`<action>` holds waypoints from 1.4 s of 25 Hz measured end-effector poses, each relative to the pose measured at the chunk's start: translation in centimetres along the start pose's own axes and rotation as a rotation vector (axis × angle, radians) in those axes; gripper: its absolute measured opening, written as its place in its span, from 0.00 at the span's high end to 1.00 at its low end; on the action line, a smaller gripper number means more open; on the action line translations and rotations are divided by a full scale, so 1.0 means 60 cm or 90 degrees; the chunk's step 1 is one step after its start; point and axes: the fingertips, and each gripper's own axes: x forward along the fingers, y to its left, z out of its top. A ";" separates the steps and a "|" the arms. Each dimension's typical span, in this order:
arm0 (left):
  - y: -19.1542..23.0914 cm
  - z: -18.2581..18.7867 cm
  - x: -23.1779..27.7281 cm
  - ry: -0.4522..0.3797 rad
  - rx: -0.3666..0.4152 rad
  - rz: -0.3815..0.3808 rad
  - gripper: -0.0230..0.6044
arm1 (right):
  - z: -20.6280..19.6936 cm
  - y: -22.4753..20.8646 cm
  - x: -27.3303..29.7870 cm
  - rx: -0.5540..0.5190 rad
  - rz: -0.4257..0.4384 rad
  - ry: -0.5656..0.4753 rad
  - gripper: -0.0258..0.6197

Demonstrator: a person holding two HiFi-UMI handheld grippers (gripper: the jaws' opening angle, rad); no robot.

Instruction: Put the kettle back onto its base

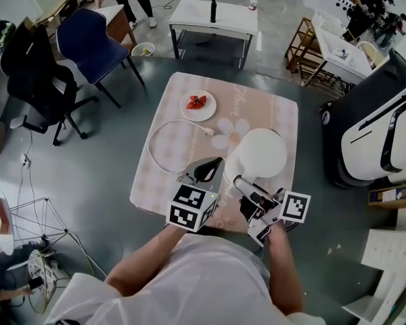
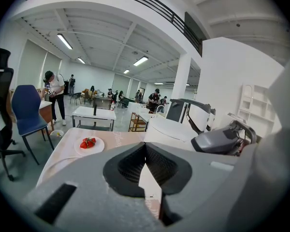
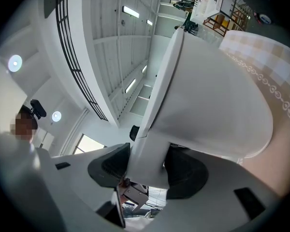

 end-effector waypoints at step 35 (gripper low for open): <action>-0.034 -0.007 -0.007 0.003 0.003 0.005 0.95 | -0.023 -0.011 -0.030 0.014 0.002 -0.034 0.65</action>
